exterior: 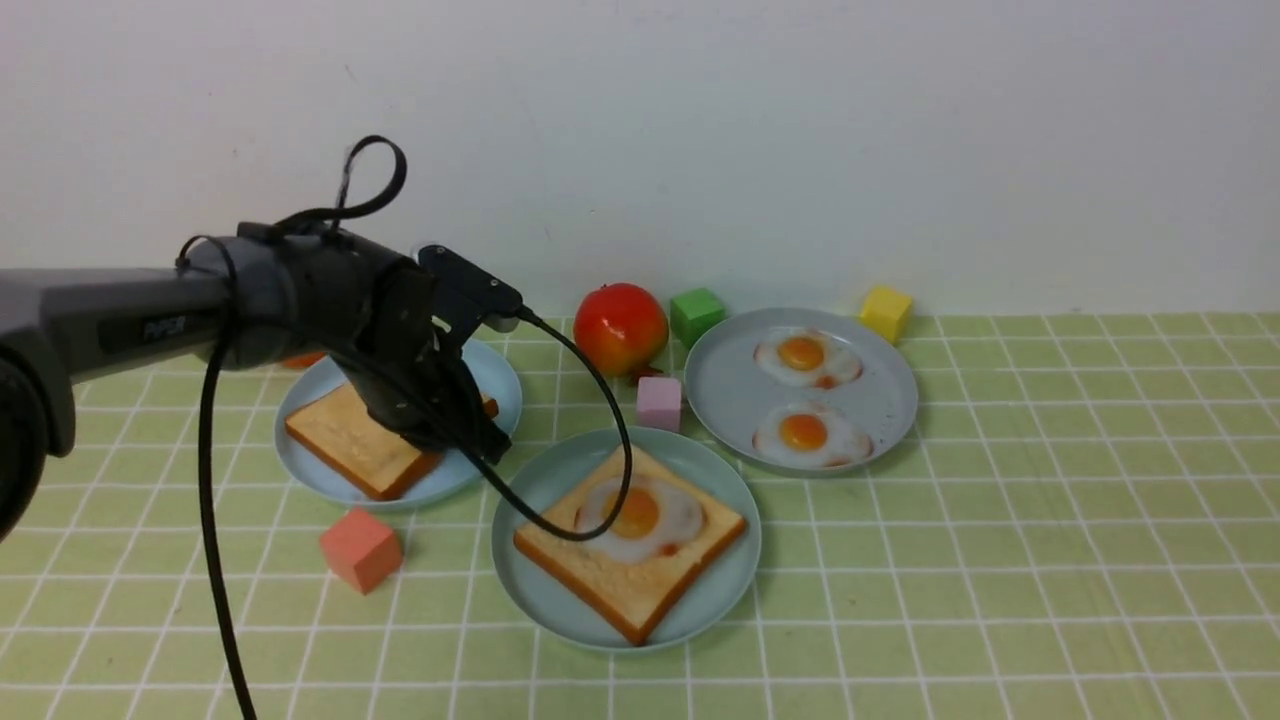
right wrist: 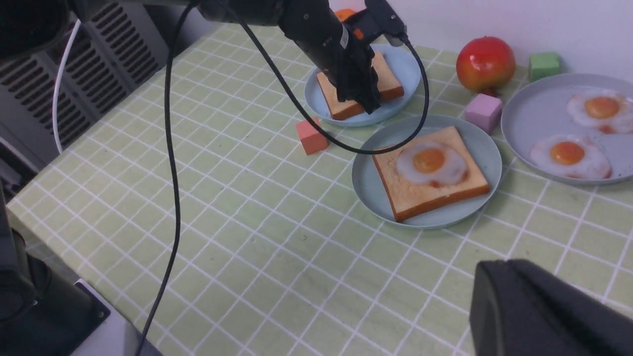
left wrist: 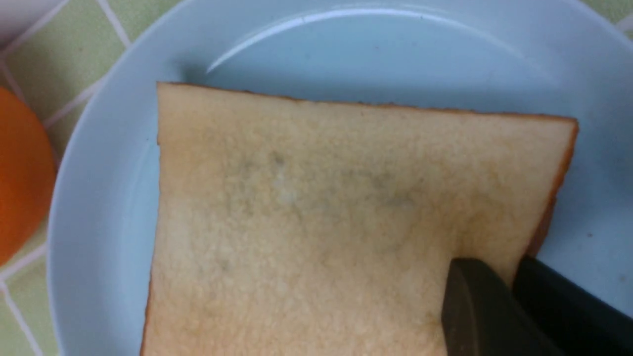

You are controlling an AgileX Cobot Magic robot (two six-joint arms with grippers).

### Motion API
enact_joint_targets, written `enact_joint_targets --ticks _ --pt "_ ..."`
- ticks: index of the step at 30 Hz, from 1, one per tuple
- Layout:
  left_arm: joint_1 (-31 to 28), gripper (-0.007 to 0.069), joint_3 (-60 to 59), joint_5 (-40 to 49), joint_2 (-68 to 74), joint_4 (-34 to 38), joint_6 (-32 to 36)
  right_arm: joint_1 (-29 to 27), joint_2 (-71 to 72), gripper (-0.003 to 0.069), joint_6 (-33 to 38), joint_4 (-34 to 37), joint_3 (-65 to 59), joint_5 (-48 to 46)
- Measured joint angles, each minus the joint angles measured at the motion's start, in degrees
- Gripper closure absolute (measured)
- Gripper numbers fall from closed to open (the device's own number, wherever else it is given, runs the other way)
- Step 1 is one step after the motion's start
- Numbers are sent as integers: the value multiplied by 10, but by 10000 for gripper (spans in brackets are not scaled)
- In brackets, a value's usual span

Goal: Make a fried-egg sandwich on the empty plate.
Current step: Use the left arm to grab a slice of bread, then use the left arm to place a slice of bread on the fried egg in the middle

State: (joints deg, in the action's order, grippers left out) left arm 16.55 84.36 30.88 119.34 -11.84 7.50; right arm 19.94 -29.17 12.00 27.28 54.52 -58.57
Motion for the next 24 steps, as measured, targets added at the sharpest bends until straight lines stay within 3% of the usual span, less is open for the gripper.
enact_joint_targets --ticks 6,10,17,24 --pt "27 579 -4 51 -114 5 -25 0 0 636 1 0 0 -14" --pt "102 579 -4 92 -172 8 -64 0 0 631 1 -9 0 -27" --pt "226 579 -4 153 -153 19 -119 0 0 628 1 -37 0 -75" --pt "253 587 -4 130 -120 18 -124 0 0 628 1 -43 0 -94"
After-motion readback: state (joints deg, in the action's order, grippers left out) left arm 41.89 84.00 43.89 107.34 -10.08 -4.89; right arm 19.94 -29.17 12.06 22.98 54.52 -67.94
